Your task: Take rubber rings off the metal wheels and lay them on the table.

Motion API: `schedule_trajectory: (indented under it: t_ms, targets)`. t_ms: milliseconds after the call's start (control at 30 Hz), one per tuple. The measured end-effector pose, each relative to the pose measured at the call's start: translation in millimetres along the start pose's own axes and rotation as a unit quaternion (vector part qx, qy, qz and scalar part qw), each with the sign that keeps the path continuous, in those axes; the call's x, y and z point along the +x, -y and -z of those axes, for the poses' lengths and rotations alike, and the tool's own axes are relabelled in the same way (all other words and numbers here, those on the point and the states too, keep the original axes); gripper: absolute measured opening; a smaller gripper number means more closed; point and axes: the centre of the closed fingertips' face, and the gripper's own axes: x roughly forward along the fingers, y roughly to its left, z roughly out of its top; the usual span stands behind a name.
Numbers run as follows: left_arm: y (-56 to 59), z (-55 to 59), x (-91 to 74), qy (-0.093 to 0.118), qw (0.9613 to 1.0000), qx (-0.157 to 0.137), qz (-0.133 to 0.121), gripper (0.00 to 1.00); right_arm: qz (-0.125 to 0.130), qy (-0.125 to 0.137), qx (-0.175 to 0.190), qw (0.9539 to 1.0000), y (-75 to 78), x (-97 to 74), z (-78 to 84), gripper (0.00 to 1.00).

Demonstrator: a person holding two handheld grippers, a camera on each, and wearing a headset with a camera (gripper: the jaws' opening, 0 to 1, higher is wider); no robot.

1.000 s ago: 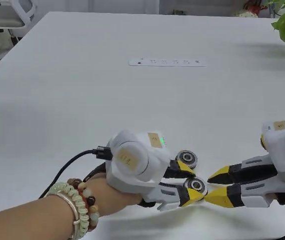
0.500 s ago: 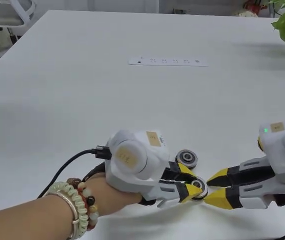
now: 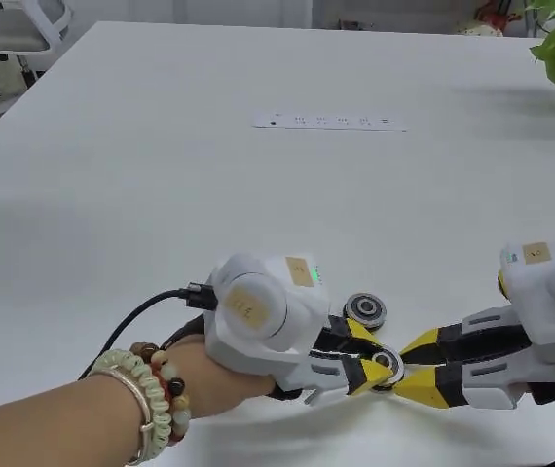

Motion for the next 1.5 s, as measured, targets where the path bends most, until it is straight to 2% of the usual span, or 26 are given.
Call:
schedule_trajectory:
  t_ms: [400,433,467,500,733,933,1000,1067,1133,1200,1433,1500]
  targets:
    - [0.0,0.4,-0.7,-0.001,1.0000,0.001,0.000,0.15,-0.001,-0.006,-0.017,0.9998,-0.9,0.1,0.0,0.13]
    - [0.1,0.4,-0.9,-0.001,1.0000,0.002,0.000,0.15,-0.001,-0.008,-0.016,0.9998,-1.3,0.2,0.8,0.11]
    - [0.0,0.5,-1.0,-0.001,1.0000,0.002,0.000,0.14,0.013,-0.027,-0.022,0.9993,3.3,0.0,8.0,0.04]
    - [0.0,0.7,-1.1,0.000,1.0000,0.004,0.000,0.14,-0.001,-0.013,-0.014,0.9998,-1.8,1.5,3.7,0.03]
    - [0.2,0.7,-1.3,0.001,1.0000,0.007,-0.002,0.14,0.005,-0.019,-0.018,0.9997,1.8,0.0,4.6,0.00]
    - [-0.5,1.0,-1.4,0.001,1.0000,0.006,-0.004,0.14,0.017,-0.021,0.016,0.9995,6.7,-1.8,3.1,0.00]
    - [-0.5,1.0,-1.4,0.001,1.0000,0.006,-0.004,0.14,0.018,-0.019,0.053,0.9982,6.8,-2.5,2.5,0.00]
    - [-0.4,1.1,-1.5,0.001,1.0000,0.006,-0.005,0.14,0.019,-0.010,0.119,0.9927,9.0,-4.4,1.0,0.00]
    - [-0.7,1.2,-1.8,0.001,1.0000,0.006,-0.005,0.14,0.016,0.002,0.151,0.9885,13.0,-6.7,-0.1,0.00]
    - [-0.7,1.3,-2.0,0.002,1.0000,0.006,-0.005,0.14,0.015,0.001,0.145,0.9893,12.5,-7.3,0.1,0.00]
    - [-0.7,1.0,-2.4,0.008,0.9999,0.005,-0.005,0.14,0.007,0.022,0.187,0.9822,8.6,-10.8,-8.1,0.00]
    - [-0.7,1.2,-2.3,0.009,0.9999,0.005,-0.005,0.14,0.006,0.021,0.190,0.9816,7.2,-10.6,-8.2,0.00]
